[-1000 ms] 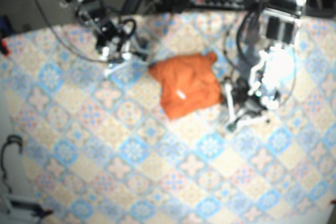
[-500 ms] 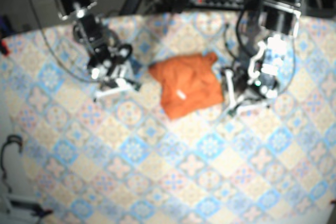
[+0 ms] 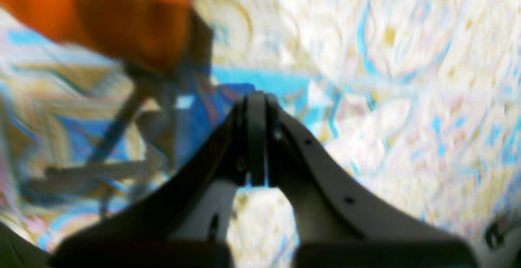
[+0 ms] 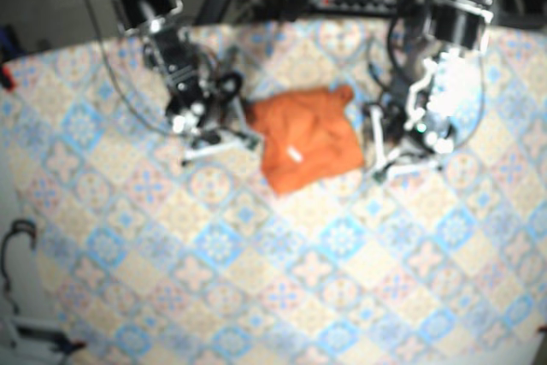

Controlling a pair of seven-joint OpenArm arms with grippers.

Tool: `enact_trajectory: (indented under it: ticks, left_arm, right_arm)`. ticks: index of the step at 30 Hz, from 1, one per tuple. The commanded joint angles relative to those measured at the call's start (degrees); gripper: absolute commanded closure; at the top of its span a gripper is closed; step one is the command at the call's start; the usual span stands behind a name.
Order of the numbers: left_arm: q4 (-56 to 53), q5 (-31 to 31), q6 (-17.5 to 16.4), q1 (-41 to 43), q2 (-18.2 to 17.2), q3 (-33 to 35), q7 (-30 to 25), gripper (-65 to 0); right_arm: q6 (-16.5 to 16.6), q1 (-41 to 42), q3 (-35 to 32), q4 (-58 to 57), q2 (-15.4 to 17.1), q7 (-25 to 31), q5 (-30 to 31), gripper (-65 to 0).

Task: Fold the T-shirt properly

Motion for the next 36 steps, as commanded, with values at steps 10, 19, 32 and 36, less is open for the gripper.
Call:
enact_trajectory:
  ticks: [10, 19, 32, 36]
  left_arm:
    - [-6.4, -0.3, 0.2, -1.5, 4.3, 0.3, -2.2, -20.8]
    - [-10.5, -0.3, 0.2, -3.0, 4.0, 2.3, -3.8, -20.8]
    - [-15.1, -0.3, 0.3, -8.8, 5.4, 2.6, -5.6, -20.8]
    - [-17.2, -0.2, 0.3, -10.5, 5.6, 2.6, -6.1, -20.8]
  right_arm:
    - [-0.2, 1.1, 0.0, -2.4, -3.6, 1.4, -0.6, -7.7]
    - [-0.2, 2.0, 0.0, -4.4, -3.9, 2.9, -0.6, -7.6]
    - [-0.2, 1.7, -6.6, -4.1, -3.8, 2.5, -0.6, -7.5]
    - [-0.2, 0.9, -9.1, -4.1, -3.8, 2.5, -0.6, -7.4]
